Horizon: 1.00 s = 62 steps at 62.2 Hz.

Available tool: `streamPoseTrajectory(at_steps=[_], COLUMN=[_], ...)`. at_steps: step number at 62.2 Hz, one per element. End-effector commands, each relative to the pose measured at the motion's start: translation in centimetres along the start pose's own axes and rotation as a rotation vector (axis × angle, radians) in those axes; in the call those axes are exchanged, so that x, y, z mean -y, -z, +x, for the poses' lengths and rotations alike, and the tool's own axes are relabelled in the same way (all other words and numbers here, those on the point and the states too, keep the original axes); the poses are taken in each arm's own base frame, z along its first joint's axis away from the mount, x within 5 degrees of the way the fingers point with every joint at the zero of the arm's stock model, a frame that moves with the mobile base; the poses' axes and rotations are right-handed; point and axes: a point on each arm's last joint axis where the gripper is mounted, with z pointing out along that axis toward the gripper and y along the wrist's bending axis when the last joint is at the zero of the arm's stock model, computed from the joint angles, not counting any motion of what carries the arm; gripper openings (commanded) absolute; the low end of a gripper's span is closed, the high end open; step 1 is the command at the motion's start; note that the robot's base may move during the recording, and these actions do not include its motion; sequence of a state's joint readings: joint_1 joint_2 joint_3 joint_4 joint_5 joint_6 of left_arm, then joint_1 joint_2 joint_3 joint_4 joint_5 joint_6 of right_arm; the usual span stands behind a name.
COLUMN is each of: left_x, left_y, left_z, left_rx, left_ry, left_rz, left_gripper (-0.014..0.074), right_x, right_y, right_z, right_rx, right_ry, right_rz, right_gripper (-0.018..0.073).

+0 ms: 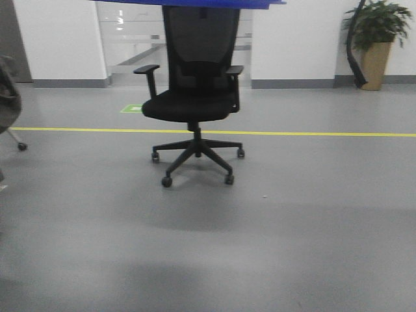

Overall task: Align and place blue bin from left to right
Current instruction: 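Drive across the floor past the black chair carrying the bin, then drive up to the second shelf of blue bins holding the bin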

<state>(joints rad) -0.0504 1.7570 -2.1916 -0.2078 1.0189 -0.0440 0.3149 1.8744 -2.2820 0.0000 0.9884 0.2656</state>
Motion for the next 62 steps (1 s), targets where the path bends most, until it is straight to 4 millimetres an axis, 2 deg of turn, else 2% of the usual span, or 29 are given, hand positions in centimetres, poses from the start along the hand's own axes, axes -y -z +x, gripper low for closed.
streamPoseTrajectory(at_steps=[1,62], left_x=[1.58,1.58], left_y=[1.79,1.79], left_z=[-1.52,-1.52], left_rx=[0.136,0.136], left_ry=[0.012,0.012], left_rz=[0.089,0.089], left_gripper=[-0.0111,-0.0111], right_x=[-1.6,-1.6], right_y=[2.14,2.14], right_z=[-2.38,-2.38], right_rx=[0.232,0.232], right_ry=[0.012,0.012], right_rz=[-0.117,-0.117], right_gripper=[-0.0153,-0.0153])
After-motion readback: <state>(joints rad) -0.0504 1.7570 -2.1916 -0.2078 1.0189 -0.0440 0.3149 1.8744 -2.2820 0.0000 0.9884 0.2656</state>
